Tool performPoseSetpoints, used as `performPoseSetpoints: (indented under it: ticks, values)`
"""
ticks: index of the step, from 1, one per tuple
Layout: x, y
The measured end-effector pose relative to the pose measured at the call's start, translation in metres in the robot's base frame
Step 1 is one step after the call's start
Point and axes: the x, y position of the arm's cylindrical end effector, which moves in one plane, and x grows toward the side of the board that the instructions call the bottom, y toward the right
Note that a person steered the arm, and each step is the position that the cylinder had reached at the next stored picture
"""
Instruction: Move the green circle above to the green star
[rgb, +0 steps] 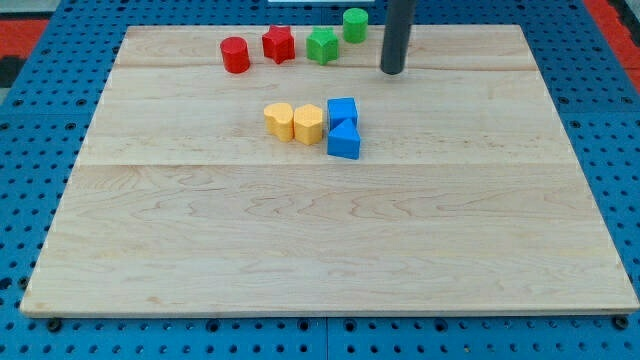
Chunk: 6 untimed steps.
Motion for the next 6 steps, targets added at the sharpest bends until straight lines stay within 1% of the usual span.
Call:
performPoseSetpoints:
  ticks: [1,2,3,4,5,6]
  values:
    - [-0.037,0.000]
    - [-0.053,0.021]
    - [-0.081,0.065]
    - [-0.083,0.025]
    - [-0.082,-0.032]
    - [-0.017,-0.060]
